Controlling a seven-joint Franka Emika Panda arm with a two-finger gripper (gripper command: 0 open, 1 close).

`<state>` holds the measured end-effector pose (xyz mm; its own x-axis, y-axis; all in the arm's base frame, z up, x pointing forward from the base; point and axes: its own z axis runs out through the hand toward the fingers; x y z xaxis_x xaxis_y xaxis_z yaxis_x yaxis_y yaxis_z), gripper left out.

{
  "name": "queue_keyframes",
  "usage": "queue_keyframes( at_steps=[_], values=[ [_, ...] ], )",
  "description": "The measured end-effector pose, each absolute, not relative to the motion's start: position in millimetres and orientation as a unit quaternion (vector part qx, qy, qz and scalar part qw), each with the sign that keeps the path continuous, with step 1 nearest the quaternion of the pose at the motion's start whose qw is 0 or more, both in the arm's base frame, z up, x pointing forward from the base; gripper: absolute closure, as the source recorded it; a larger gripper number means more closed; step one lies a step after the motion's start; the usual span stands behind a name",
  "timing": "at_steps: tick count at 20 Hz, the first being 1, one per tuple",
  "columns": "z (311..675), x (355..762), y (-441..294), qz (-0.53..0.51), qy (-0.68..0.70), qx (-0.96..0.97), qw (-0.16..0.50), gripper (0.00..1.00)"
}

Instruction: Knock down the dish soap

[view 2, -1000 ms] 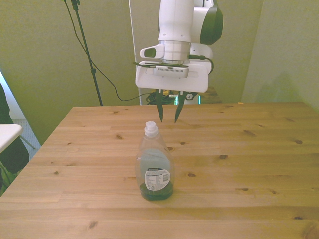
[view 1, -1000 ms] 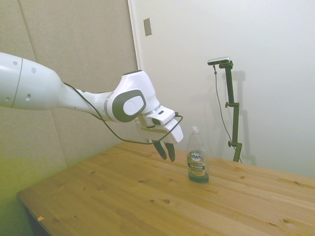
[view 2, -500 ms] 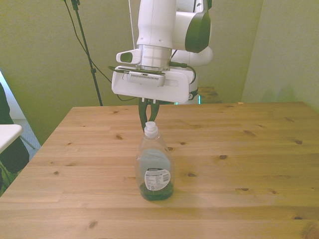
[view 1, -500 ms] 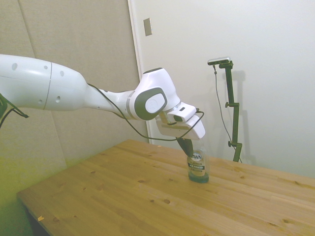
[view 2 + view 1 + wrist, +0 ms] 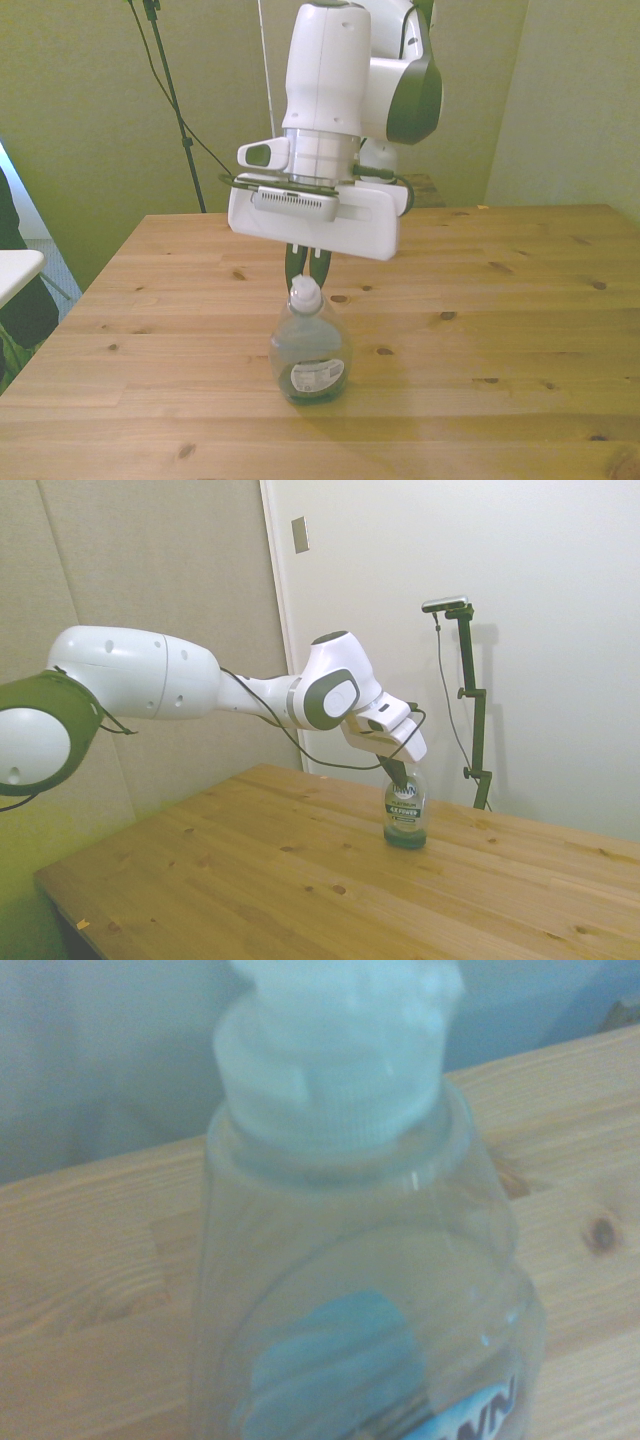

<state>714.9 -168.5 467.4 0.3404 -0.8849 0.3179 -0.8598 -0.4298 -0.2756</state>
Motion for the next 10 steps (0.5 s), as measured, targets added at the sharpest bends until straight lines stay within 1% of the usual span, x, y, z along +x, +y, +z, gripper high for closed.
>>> queue_keyframes(
  at_steps=[4,10],
  values=[
    [455.6,732.6,-148.4,-0.214,0.529,-0.82,0.032,1.0],
    [447.7,735.0,-142.5,-0.2,0.532,-0.822,0.036,1.0]
  ],
)
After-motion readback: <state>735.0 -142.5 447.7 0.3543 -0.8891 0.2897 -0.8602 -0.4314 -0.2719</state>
